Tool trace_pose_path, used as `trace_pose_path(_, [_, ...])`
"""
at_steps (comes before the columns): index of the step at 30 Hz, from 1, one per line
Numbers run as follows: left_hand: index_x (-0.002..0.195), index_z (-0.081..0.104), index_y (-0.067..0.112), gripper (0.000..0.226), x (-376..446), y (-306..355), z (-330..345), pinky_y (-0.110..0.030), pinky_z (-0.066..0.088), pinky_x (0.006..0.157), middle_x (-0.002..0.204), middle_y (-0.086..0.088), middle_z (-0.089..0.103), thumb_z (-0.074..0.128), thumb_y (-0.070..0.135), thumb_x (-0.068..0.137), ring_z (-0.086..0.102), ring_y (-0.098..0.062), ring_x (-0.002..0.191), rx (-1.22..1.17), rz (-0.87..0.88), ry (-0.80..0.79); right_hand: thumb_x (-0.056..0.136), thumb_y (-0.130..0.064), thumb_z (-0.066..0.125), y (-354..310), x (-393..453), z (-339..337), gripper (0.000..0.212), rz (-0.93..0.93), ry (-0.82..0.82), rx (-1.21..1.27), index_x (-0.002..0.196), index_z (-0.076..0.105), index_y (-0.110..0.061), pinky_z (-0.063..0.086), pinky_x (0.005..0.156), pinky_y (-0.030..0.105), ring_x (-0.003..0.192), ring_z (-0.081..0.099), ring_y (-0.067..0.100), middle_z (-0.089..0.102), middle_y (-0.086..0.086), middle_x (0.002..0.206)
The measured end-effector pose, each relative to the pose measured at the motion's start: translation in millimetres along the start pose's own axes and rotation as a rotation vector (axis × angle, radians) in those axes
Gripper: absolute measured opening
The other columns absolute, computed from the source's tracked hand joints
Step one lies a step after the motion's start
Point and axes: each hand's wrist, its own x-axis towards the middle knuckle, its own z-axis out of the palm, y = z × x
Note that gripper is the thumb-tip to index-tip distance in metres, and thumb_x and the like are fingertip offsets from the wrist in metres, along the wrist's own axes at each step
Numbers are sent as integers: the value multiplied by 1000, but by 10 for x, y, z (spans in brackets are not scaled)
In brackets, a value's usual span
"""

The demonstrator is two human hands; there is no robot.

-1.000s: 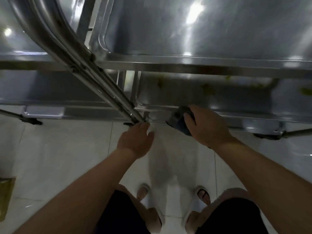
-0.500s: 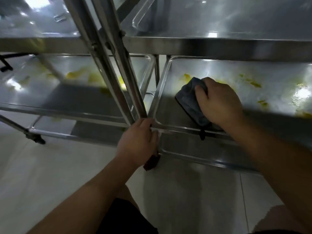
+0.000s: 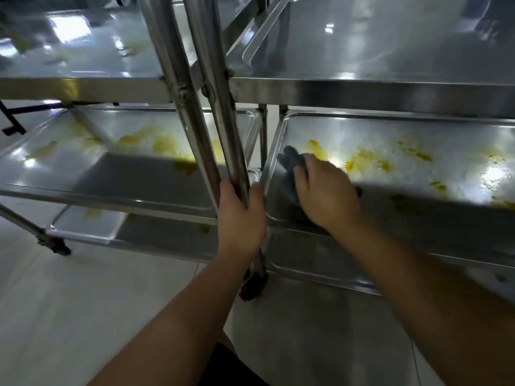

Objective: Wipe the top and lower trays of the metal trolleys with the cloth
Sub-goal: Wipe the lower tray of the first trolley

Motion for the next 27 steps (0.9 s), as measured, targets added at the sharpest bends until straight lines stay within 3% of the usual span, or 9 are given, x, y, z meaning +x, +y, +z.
trace_pose_path(1, [100,53,39,7,41,-4,69,-5,44,60,85,12,66,58,37,105,64,7,75,-39,9,54,108,-39,38,-61,-90,112,34,-47,-84,24,121,59,-18,45,73,38,92,66,31,70,10,103])
trace_pose_path(3, [97,52,45,12,89,-37,168,-2,43,67,90,16,66,58,40,106,63,11,84,-79,28,135,108,-39,37,-156,-268,333,39,-144,-333,112,139,56,-23,46,100,41,123,60,28,66,5,133])
trace_pose_path(5, [98,49,49,13,118,-121,243,-1,42,72,95,27,63,55,43,107,62,10,90,-69,65,167,109,-44,34,-196,-364,531,51,-191,-537,133,159,34,-34,26,122,43,151,33,24,41,-7,163])
trace_pose_path(8, [108,45,45,10,171,-257,275,-2,44,77,99,31,61,52,38,108,62,9,95,-38,162,188,109,-52,28,-188,-248,729,64,-176,-645,42,164,-3,-41,7,128,43,159,3,17,4,-16,172])
trace_pose_path(13, [104,38,51,24,234,-337,238,-5,45,75,98,37,57,53,33,109,62,7,91,54,263,202,108,-54,28,-189,-94,891,66,-93,-652,-81,163,-7,-41,-9,127,41,158,-13,20,-14,-12,172])
trace_pose_path(17, [109,39,39,13,270,-419,206,-20,53,71,90,19,59,51,41,106,63,-3,81,63,282,179,108,-55,14,-117,-188,841,61,61,-618,-96,164,-2,-40,-11,126,40,158,-16,18,-14,-10,172])
trace_pose_path(19, [110,39,35,17,278,-463,205,-25,55,69,88,12,57,49,47,104,64,-7,78,60,282,164,106,-56,10,139,-262,706,62,156,-608,-113,164,-1,-40,-10,126,41,158,-16,17,-15,-13,171])
trace_pose_path(22, [108,37,40,18,283,-485,189,-17,52,67,89,7,58,48,53,103,66,-8,81,59,288,156,104,-59,10,695,-438,394,63,262,-600,-193,163,-3,-40,-7,126,42,158,-13,18,-14,-13,171])
trace_pose_path(27, [108,36,45,16,283,-499,182,-13,50,66,91,0,61,47,56,103,66,-10,81,42,293,155,102,-54,11,1793,-912,-327,67,467,-528,-391,165,4,-31,10,127,53,159,5,32,-1,2,174])
